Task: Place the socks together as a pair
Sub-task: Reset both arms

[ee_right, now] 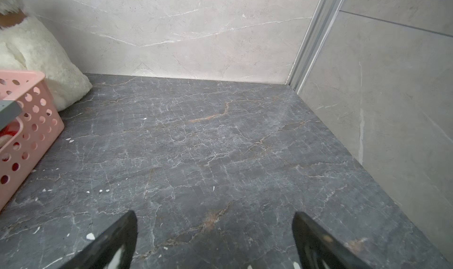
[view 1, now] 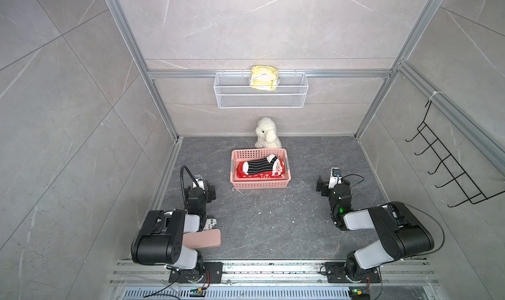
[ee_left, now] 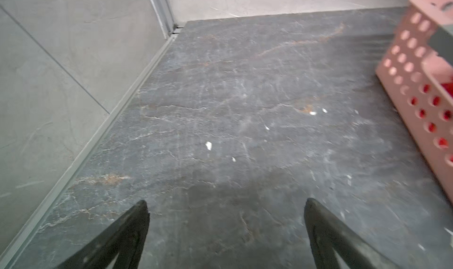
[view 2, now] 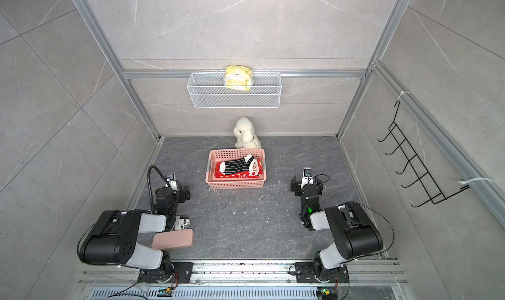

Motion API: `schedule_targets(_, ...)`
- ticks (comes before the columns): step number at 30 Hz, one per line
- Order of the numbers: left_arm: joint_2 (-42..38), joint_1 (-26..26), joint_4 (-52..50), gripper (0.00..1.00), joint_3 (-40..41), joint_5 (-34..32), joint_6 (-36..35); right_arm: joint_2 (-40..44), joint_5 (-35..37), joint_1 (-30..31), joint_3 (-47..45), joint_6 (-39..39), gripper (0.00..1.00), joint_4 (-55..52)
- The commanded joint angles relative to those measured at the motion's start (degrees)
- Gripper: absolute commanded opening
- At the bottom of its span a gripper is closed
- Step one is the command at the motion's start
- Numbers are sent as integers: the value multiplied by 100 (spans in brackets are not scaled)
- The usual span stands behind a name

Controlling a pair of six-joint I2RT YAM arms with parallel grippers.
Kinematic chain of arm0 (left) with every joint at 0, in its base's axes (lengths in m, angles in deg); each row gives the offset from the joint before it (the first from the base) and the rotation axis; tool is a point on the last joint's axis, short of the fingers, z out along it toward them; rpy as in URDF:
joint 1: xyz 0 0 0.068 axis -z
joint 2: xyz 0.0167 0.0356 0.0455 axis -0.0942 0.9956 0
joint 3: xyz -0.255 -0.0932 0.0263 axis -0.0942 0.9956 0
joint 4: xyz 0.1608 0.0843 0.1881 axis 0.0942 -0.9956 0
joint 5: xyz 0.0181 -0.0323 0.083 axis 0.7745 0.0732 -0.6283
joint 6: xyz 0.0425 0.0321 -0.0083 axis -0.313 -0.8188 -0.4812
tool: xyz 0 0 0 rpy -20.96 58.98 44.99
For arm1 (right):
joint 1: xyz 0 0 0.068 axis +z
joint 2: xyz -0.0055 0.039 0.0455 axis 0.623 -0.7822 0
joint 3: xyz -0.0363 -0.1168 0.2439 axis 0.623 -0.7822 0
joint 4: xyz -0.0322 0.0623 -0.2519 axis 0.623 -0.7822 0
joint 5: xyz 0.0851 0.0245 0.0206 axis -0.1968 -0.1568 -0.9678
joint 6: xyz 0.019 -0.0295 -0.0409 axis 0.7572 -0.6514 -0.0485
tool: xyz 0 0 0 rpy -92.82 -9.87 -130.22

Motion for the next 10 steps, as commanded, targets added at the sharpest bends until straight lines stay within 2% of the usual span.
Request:
schedule_targets(1, 8, -137, 85, 99, -393, 277, 180, -22, -50, -19, 74, 95, 100, -114)
schedule_targets(2, 104, -141, 316, 99, -349, 231, 156, -22, -53, -13, 80, 95, 100, -118)
schedule_targets(3, -45, -141, -96, 99, -399, 270, 228, -30, -61, -21, 119, 103, 100, -186)
schedule_targets(6, -10, -145, 4, 99, -404, 242, 224, -17, -170, -66, 170, 136, 100, -322)
schedule_targets(10, -42, -150, -79, 100, -400, 243, 227, -10, -189, -67, -2, 96, 100, 0)
